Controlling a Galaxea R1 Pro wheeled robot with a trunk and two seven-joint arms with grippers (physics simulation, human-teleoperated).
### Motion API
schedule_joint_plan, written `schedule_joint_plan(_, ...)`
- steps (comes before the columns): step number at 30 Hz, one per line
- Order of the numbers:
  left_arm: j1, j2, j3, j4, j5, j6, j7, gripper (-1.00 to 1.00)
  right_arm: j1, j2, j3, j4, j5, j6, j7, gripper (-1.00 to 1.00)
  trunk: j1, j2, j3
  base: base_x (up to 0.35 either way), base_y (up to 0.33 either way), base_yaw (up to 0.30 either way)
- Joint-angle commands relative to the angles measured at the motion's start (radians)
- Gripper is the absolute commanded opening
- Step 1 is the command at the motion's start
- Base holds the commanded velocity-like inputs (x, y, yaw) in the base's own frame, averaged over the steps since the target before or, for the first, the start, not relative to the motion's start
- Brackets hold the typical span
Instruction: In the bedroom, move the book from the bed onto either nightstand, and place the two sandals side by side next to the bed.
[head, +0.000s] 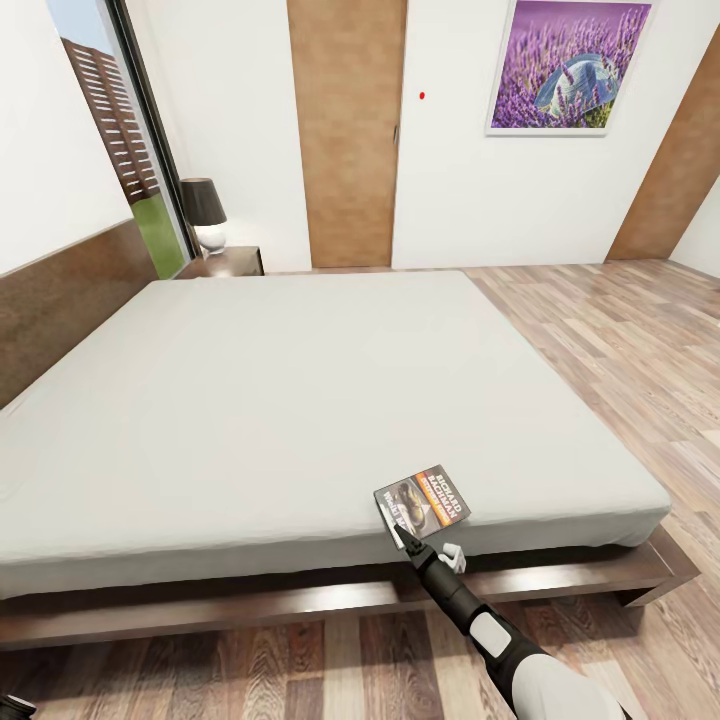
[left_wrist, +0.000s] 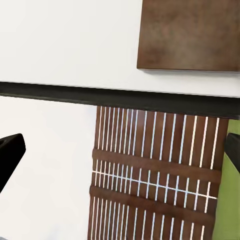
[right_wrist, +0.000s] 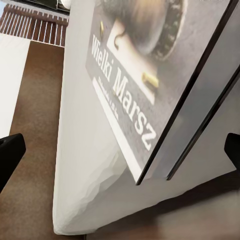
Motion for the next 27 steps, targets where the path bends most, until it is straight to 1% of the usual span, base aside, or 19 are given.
schedule_joint_plan(1,-0.001,0.001,-0.008,-0.001,0.010,0.011,0.007,1.00,0.000,0.001,-0.008,-0.003,0.006,0.009,0.004,1.00,0.000,0.000,-0.001,0.000,0.000,0.000)
schedule_joint_plan(10,-0.001,0.001,-0.008,-0.001,0.011,0.011,0.006,1.00,0.000,0.001,-0.008,-0.003,0.006,0.009,0.004,1.00,0.000,0.000,-0.001,0.000,0.000,0.000)
schedule_joint_plan(16,-0.001,0.001,-0.008,-0.001,0.011,0.011,0.006,1.00,0.000,0.001,-0.008,-0.004,0.006,0.009,0.004,1.00,0.023,-0.042,-0.020,0.000,0.000,0.000)
schedule_joint_plan(27,-0.001,0.001,-0.008,-0.001,0.011,0.011,0.005,1.00,0.000,0.001,-0.008,-0.005,0.006,0.009,0.004,1.00,0.023,-0.042,-0.020,0.000,0.000,0.000)
